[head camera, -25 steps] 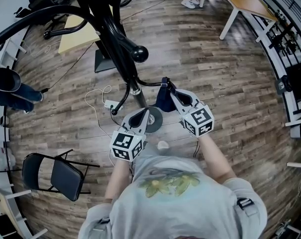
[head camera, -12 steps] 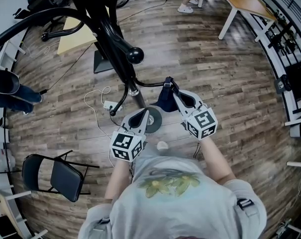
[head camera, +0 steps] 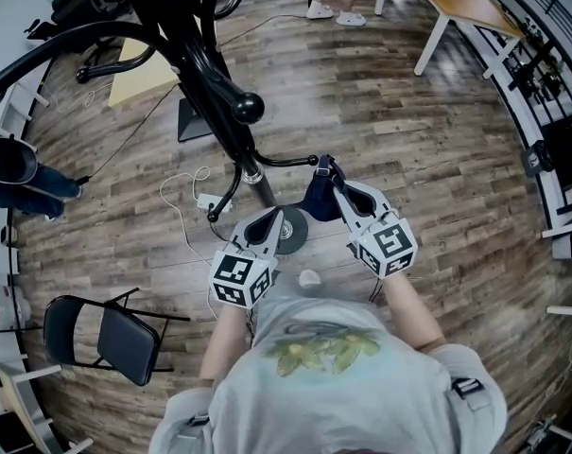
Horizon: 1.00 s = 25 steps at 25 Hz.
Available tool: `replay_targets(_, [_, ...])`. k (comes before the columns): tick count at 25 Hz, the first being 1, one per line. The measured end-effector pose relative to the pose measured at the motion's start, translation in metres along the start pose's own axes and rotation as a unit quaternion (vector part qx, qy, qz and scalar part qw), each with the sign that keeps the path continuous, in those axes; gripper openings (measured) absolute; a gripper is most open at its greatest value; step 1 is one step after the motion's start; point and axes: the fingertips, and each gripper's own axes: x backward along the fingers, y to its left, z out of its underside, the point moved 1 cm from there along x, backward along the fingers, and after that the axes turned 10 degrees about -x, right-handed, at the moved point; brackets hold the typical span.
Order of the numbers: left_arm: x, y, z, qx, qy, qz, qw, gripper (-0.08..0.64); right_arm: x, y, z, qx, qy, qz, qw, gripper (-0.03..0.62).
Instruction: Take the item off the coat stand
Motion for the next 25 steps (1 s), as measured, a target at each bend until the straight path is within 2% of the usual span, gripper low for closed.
replay_targets(25, [-0.011, -0.026, -0.009, -0.008, -0.003, 0.026, 0.9996, 0.014, 0.030, 0.018, 0.015, -0.016, -0.002, -0.021, 1.000, 0.018])
